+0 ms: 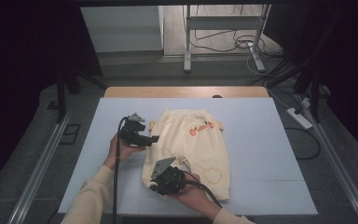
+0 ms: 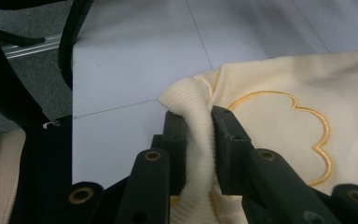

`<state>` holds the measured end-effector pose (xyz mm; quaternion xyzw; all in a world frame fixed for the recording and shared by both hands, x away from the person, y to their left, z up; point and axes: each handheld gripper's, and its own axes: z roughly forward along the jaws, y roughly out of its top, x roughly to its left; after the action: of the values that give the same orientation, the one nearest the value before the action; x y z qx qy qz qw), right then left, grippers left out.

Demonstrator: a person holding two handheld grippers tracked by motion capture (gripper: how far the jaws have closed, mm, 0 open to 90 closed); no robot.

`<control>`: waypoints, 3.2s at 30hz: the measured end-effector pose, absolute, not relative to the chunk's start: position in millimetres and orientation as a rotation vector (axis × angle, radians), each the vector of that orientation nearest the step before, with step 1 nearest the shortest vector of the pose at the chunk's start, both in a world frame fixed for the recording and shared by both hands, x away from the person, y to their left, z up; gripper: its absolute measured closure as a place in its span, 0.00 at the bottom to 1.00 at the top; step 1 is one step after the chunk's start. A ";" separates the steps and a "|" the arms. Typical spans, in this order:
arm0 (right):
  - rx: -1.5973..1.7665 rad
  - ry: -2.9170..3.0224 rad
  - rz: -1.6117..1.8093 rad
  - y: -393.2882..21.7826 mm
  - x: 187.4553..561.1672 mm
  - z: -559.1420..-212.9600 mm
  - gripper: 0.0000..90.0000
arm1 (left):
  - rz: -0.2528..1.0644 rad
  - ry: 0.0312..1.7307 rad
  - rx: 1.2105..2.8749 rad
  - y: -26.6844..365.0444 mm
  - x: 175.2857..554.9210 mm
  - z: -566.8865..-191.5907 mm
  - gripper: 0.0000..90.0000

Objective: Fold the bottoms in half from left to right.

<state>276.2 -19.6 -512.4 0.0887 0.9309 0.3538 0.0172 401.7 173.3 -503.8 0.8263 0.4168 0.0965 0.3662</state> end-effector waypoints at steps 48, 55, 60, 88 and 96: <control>0.273 2.899 1.099 -20.7 275.6 -511.5 0.84 | 0.222 1.148 2.193 152.7 455.8 -529.6 0.19; 0.272 2.899 1.099 -20.8 275.6 -511.4 0.84 | 0.204 1.165 2.200 153.5 457.4 -533.4 0.20; 0.271 2.900 1.099 -21.1 275.8 -511.4 0.84 | 0.204 1.169 2.196 154.1 457.1 -533.6 0.24; 0.270 2.899 1.118 -22.8 275.9 -510.0 0.85 | 0.051 1.078 2.123 158.8 452.5 -521.4 0.90; 0.270 2.883 1.152 -25.2 275.8 -504.2 0.85 | 0.048 1.054 2.092 163.6 450.0 -510.8 0.90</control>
<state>275.8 -25.2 -504.2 0.0865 0.9250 0.3697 0.0125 450.0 163.6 -510.8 0.8226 0.4146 0.0188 0.3887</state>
